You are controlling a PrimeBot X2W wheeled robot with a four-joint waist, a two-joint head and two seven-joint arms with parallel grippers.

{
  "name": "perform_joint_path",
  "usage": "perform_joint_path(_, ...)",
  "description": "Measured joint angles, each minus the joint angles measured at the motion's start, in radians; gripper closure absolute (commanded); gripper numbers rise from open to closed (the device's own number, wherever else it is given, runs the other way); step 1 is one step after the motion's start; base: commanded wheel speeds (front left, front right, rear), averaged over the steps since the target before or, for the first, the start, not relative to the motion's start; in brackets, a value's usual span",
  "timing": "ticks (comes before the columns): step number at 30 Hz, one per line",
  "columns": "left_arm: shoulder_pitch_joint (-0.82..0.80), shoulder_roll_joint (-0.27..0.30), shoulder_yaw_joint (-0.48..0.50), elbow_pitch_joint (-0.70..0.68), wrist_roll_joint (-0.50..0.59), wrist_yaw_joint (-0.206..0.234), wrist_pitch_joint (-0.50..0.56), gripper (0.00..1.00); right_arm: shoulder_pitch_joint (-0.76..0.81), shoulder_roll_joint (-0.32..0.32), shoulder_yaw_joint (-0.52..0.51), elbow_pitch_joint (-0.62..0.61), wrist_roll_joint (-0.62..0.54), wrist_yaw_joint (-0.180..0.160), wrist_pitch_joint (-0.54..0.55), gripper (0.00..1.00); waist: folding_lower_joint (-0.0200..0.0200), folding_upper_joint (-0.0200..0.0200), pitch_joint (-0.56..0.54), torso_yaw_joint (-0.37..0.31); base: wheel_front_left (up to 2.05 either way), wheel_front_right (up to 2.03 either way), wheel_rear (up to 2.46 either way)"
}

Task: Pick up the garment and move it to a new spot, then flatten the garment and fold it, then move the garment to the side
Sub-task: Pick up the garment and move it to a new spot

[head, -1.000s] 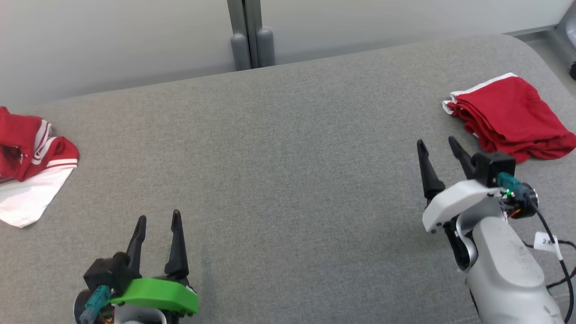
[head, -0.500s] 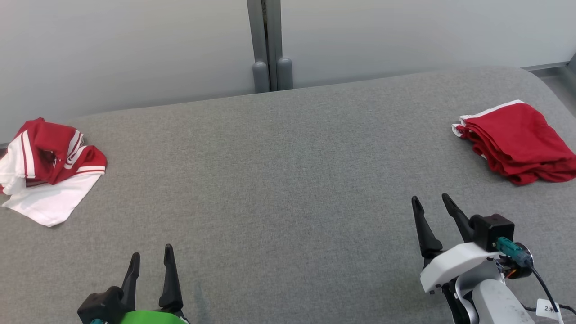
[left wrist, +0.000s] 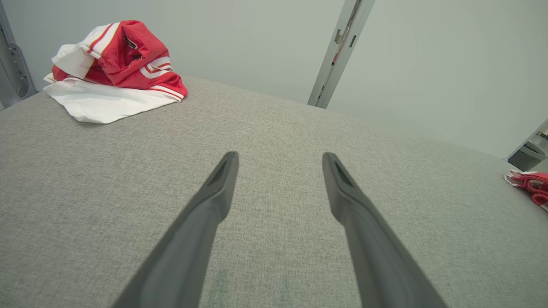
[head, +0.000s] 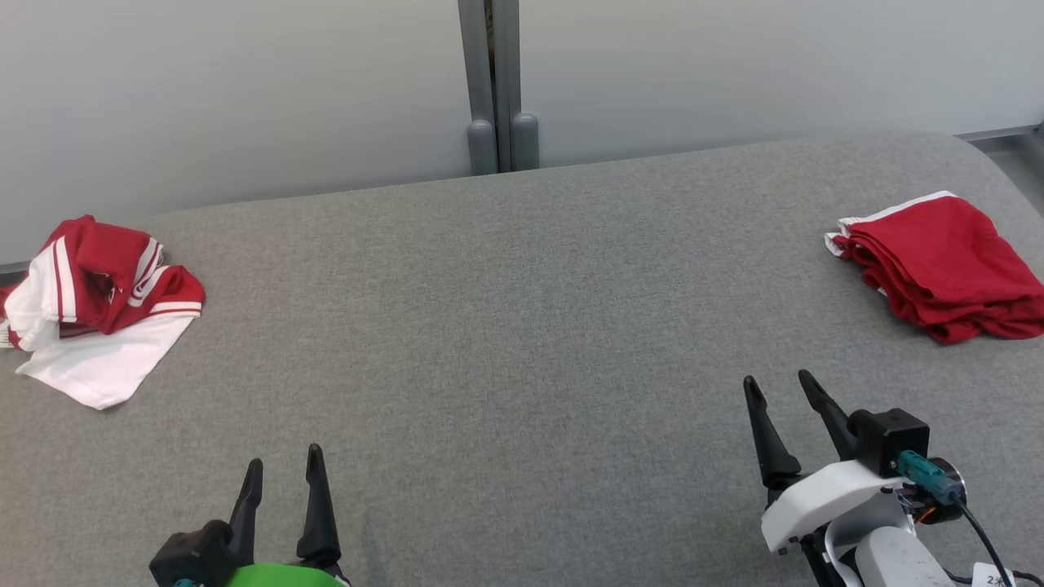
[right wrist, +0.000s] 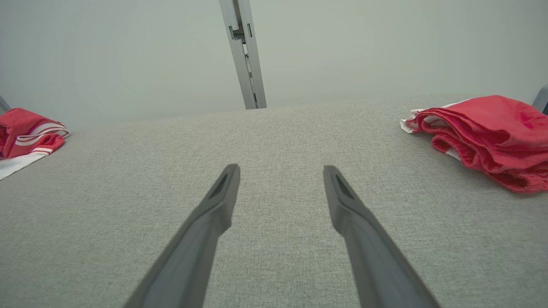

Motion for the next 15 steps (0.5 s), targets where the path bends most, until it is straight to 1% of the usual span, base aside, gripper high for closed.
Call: perform_joint_path(15,-0.003,0.000,-0.006,0.008,0.003,0.000,0.000,0.00,0.007,0.000,-0.017,-0.001,0.005,0.000,0.000,0.00,0.0000,0.0000,0.000,0.013,0.00,0.00,0.00)
